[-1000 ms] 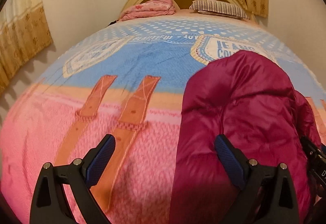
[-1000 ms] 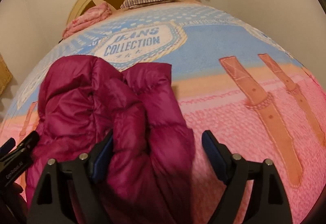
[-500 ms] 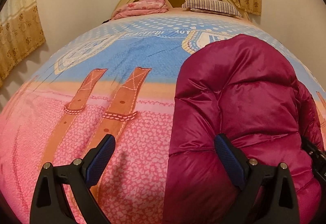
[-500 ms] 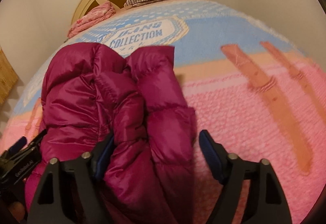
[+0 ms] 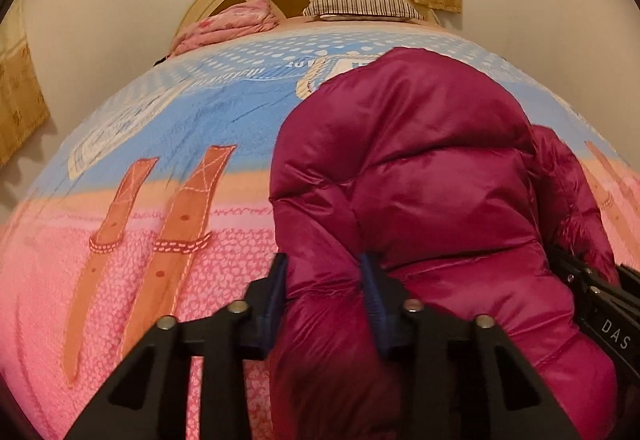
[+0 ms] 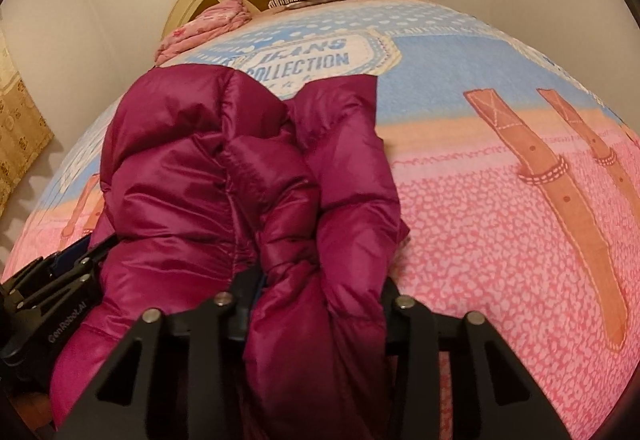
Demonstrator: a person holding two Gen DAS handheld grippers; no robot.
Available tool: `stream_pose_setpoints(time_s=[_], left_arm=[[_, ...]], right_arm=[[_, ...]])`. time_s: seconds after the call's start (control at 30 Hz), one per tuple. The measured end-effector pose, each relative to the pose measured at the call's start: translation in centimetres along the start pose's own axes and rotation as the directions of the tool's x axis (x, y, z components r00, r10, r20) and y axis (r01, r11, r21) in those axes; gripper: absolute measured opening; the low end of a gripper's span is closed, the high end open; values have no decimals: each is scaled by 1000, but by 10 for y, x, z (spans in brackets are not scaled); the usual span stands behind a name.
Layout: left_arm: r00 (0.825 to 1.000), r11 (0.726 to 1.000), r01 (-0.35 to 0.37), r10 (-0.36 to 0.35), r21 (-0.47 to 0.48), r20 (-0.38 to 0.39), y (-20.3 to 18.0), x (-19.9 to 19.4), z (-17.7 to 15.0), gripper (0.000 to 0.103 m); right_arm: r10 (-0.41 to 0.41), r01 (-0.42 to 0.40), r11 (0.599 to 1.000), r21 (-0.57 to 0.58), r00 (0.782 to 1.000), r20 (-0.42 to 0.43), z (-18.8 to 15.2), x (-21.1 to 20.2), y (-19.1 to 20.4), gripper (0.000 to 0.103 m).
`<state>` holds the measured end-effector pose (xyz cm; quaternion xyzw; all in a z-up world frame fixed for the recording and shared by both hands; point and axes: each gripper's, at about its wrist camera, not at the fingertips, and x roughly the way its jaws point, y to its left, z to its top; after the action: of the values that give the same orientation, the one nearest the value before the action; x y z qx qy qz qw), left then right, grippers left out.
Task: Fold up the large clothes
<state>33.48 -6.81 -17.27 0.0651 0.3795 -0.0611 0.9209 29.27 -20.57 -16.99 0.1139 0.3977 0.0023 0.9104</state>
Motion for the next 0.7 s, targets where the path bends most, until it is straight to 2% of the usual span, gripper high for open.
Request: stream_pose_setpoints(time_s=[0.07, 0.23, 0.43, 0.7], left_arm=[[1000, 1000, -15, 15, 11, 9, -1, -3, 0, 23], [999, 1000, -21, 22, -9, 26, 7, -16, 2, 12], [996, 998, -63, 64, -26, 54, 29, -43, -1, 6], [987, 987, -125, 134, -98, 86, 87, -80, -6, 2]], right_arm=[[4, -4, 1000, -8, 1000, 11, -1, -3, 3, 33], [35, -34, 999, -20, 998, 47, -4, -14, 4, 26], [85, -82, 996, -44, 994, 63, 1, -24, 17, 24], [169, -161, 981, -113, 983, 68, 2, -30, 61, 23]])
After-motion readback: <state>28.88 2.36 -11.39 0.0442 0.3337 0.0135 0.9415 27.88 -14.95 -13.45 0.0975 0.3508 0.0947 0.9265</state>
